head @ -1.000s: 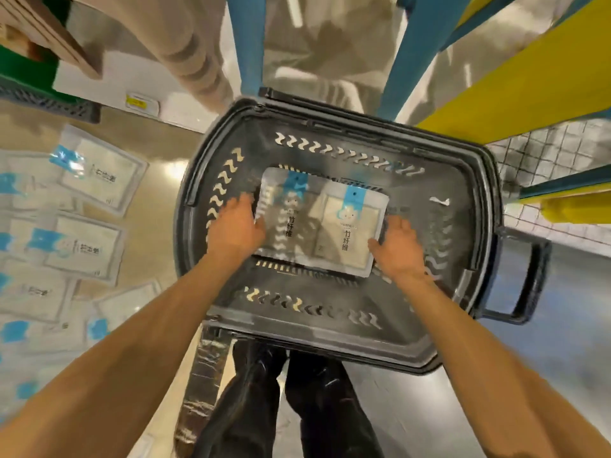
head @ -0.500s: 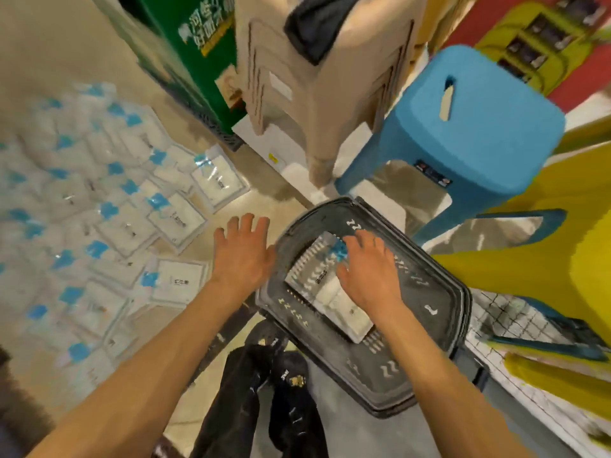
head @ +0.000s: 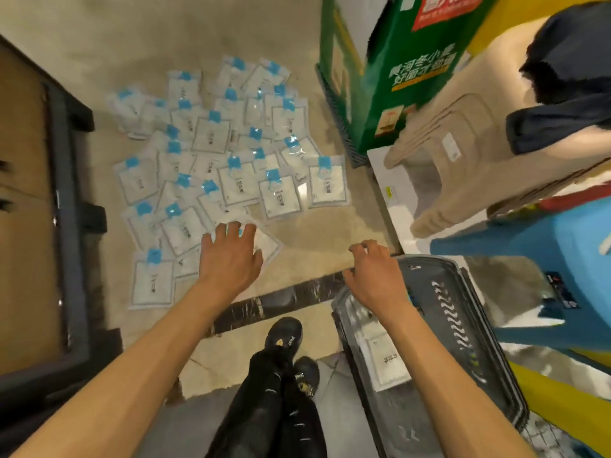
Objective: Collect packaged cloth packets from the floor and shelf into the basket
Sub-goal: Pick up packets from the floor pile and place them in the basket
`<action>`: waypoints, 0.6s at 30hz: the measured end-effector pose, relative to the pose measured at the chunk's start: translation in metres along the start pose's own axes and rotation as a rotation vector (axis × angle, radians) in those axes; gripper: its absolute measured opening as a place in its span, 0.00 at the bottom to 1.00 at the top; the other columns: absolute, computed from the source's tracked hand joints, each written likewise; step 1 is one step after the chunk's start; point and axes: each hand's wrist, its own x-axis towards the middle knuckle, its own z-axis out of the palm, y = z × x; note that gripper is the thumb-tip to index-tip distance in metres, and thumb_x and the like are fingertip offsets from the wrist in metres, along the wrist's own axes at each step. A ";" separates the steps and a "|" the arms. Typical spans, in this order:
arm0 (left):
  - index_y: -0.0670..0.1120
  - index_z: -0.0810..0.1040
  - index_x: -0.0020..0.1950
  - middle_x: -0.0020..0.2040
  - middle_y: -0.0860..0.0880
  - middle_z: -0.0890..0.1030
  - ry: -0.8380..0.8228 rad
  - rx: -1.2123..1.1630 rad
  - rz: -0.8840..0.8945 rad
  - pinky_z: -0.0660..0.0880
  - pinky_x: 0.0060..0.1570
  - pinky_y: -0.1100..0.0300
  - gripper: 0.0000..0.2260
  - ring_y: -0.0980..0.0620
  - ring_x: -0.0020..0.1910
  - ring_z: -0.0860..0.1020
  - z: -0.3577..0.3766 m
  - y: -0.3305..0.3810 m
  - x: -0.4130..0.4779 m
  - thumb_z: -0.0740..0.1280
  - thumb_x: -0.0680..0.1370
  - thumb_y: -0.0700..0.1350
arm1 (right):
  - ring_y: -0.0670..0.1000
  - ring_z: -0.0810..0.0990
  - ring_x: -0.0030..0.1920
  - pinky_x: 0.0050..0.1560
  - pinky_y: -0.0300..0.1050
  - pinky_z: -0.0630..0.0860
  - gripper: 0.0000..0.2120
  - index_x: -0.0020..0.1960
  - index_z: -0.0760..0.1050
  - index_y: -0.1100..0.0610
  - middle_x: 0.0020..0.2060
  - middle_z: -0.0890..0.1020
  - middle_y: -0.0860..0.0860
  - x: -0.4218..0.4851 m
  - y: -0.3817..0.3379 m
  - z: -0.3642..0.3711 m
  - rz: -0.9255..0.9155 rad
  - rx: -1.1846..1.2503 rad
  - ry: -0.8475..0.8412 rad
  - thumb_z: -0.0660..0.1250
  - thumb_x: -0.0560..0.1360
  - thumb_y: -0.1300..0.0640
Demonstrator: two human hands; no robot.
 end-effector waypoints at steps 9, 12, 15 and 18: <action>0.47 0.65 0.77 0.73 0.43 0.70 -0.061 -0.038 -0.235 0.68 0.65 0.43 0.25 0.41 0.71 0.68 0.003 -0.109 -0.009 0.60 0.82 0.55 | 0.59 0.69 0.68 0.61 0.52 0.70 0.23 0.73 0.67 0.56 0.71 0.68 0.57 0.053 -0.104 -0.009 -0.191 -0.094 -0.062 0.61 0.80 0.51; 0.47 0.65 0.77 0.73 0.43 0.70 -0.062 -0.088 -0.277 0.68 0.64 0.43 0.25 0.40 0.70 0.69 0.003 -0.136 -0.005 0.60 0.82 0.55 | 0.59 0.69 0.67 0.61 0.53 0.70 0.23 0.72 0.67 0.56 0.70 0.69 0.57 0.071 -0.134 -0.012 -0.215 -0.118 -0.080 0.62 0.79 0.51; 0.47 0.64 0.78 0.74 0.43 0.69 -0.061 -0.127 -0.304 0.68 0.64 0.44 0.25 0.40 0.71 0.68 0.008 -0.162 0.007 0.60 0.82 0.55 | 0.59 0.69 0.67 0.62 0.54 0.70 0.23 0.72 0.67 0.56 0.70 0.69 0.57 0.092 -0.159 -0.011 -0.230 -0.141 -0.087 0.61 0.80 0.50; 0.47 0.63 0.78 0.74 0.42 0.69 -0.085 -0.185 -0.333 0.67 0.65 0.44 0.25 0.40 0.71 0.68 0.018 -0.189 0.023 0.59 0.83 0.55 | 0.59 0.69 0.68 0.62 0.54 0.70 0.23 0.73 0.66 0.56 0.70 0.69 0.56 0.113 -0.180 -0.005 -0.228 -0.153 -0.109 0.61 0.81 0.49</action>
